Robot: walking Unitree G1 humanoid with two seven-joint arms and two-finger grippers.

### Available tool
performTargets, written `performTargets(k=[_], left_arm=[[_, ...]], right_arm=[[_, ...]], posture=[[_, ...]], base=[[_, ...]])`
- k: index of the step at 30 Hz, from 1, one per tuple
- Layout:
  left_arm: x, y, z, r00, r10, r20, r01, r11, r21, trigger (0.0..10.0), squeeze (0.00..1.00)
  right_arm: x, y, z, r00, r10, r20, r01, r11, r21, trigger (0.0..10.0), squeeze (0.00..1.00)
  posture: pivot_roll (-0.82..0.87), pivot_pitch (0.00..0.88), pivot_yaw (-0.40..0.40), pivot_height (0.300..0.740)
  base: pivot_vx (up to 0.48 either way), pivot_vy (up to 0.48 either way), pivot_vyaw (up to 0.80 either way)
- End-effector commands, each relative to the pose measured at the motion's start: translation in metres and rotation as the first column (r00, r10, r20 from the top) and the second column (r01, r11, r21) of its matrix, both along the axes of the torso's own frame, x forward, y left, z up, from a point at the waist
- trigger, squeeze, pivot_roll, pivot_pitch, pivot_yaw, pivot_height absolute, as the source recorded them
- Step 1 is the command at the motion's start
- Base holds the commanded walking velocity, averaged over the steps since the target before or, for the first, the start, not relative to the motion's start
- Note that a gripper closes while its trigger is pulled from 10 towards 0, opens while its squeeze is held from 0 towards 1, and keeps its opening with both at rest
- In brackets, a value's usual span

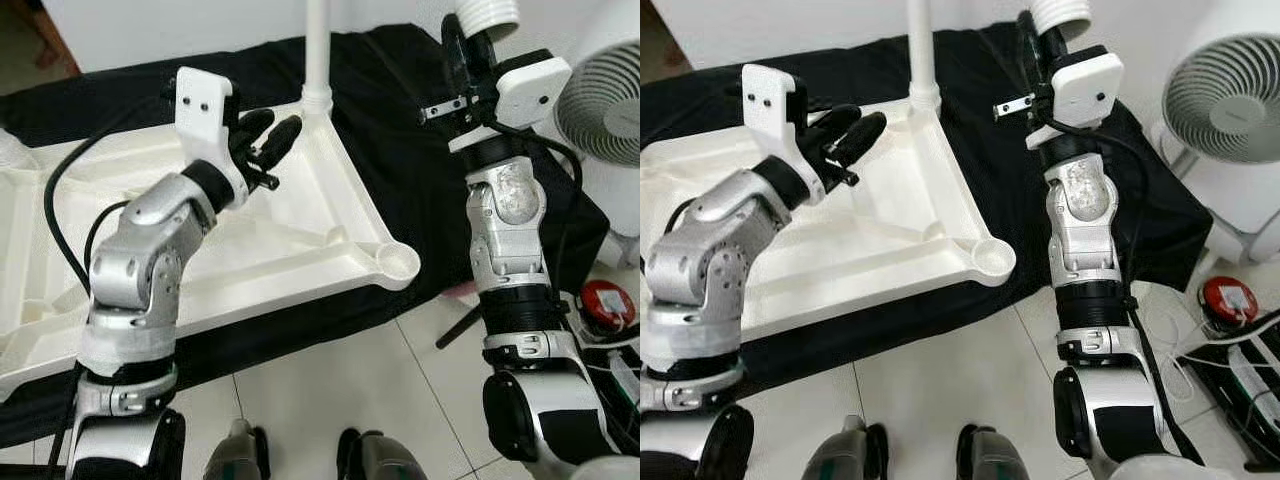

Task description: Building children table

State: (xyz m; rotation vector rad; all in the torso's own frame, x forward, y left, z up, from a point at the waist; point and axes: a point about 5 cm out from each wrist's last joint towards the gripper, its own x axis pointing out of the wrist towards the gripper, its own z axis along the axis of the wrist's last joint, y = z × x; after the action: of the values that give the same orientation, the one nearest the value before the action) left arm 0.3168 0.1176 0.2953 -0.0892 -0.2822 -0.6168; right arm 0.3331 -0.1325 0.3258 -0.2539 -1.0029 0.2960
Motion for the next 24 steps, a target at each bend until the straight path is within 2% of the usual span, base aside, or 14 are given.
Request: performTargets(k=[1,2,6,7,8,9,10,11,13,16,18,19,23,24], left_arm=[[-0.009,-0.012,0.001,0.945,-0.327,0.020,0.325,0.943,0.068,10.0,0.00],[-0.009,-0.014,0.005,0.933,-0.360,0.021,0.358,0.931,0.067,10.0,0.00],[-0.009,-0.015,0.007,0.923,-0.384,0.016,0.382,0.922,0.058,10.0,0.00],[-0.008,-0.016,0.009,0.912,-0.411,0.007,0.410,0.911,0.035,10.0,0.93],[-0.008,-0.016,0.009,0.912,-0.411,0.007,0.410,0.911,0.035,10.0,0.93],[-0.009,-0.016,0.014,0.895,-0.447,0.005,0.447,0.895,0.006,10.0,1.00],[-0.009,-0.016,0.014,0.895,-0.447,0.005,0.447,0.895,0.006,10.0,1.00],[-0.010,-0.016,0.020,0.875,-0.484,0.011,0.484,0.875,-0.018,10.0,1.00],[-0.010,-0.015,0.026,0.862,-0.507,0.019,0.507,0.861,-0.036,10.0,1.00],[-0.009,-0.014,0.032,0.850,-0.526,0.029,0.527,0.848,-0.057,10.0,1.00],[-0.007,-0.013,0.038,0.839,-0.543,0.029,0.543,0.835,-0.086,10.0,0.97],[-0.003,-0.011,0.044,0.830,-0.557,0.031,0.556,0.823,-0.117,10.0,0.00],[0.002,-0.008,0.052,0.817,-0.576,0.035,0.573,0.802,-0.168,10.0,0.00],[0.004,-0.005,0.055,0.807,-0.589,0.032,0.583,0.788,-0.198,10.0,0.00]], right_arm=[[-0.006,0.003,0.012,0.998,0.016,0.067,-0.014,1.000,-0.027,10.0,0.00],[-0.007,0.006,0.014,0.997,0.030,0.077,-0.026,0.998,-0.051,10.0,0.00],[-0.008,0.008,0.015,0.996,0.040,0.081,-0.034,0.997,-0.070,10.0,0.00],[-0.009,0.011,0.015,0.995,0.053,0.083,-0.045,0.994,-0.095,10.0,0.00],[-0.009,0.011,0.015,0.995,0.053,0.083,-0.045,0.994,-0.095,10.0,0.00],[-0.010,0.013,0.014,0.994,0.068,0.082,-0.057,0.990,-0.126,10.0,0.00],[-0.010,0.013,0.014,0.994,0.068,0.082,-0.057,0.990,-0.126,10.0,0.00],[-0.011,0.015,0.011,0.994,0.080,0.074,-0.068,0.985,-0.158,10.0,0.00],[-0.012,0.016,0.008,0.994,0.091,0.064,-0.078,0.980,-0.183,10.0,0.00],[-0.013,0.017,0.004,0.994,0.098,0.050,-0.086,0.975,-0.204,10.0,0.00],[-0.013,0.017,0.001,0.994,0.105,0.036,-0.095,0.971,-0.221,10.0,0.00],[-0.014,0.017,-0.003,0.993,0.114,0.019,-0.106,0.966,-0.238,10.0,0.00],[-0.016,0.018,-0.010,0.992,0.125,-0.004,-0.122,0.958,-0.258,10.0,0.00],[-0.018,0.019,-0.015,0.991,0.131,-0.020,-0.131,0.954,-0.271,10.0,0.00]], posture=[[0.00,0.066,0.039,0.740],[0.00,0.064,0.038,0.740],[0.00,0.064,0.038,0.740],[0.00,0.063,0.037,0.740],[0.00,0.063,0.037,0.740],[0.00,0.062,0.033,0.740],[0.00,0.062,0.033,0.740],[0.00,0.061,0.026,0.740],[0.00,0.061,0.020,0.740],[0.00,0.059,0.015,0.740],[0.00,0.056,0.012,0.740],[-0.01,0.054,0.010,0.740],[-0.01,0.050,0.009,0.740],[-0.01,0.046,0.008,0.740]], base=[[0.000,0.000,0.00],[0.000,0.000,0.00],[0.000,0.000,0.00],[0.000,0.000,0.00],[0.000,0.000,0.00],[0.000,0.000,0.00],[0.000,0.000,0.00],[0.000,0.000,0.00],[0.000,0.000,0.00],[0.000,0.000,0.00],[0.000,0.000,0.00],[0.000,0.000,0.00],[0.000,0.000,0.00],[0.000,0.000,0.00]])
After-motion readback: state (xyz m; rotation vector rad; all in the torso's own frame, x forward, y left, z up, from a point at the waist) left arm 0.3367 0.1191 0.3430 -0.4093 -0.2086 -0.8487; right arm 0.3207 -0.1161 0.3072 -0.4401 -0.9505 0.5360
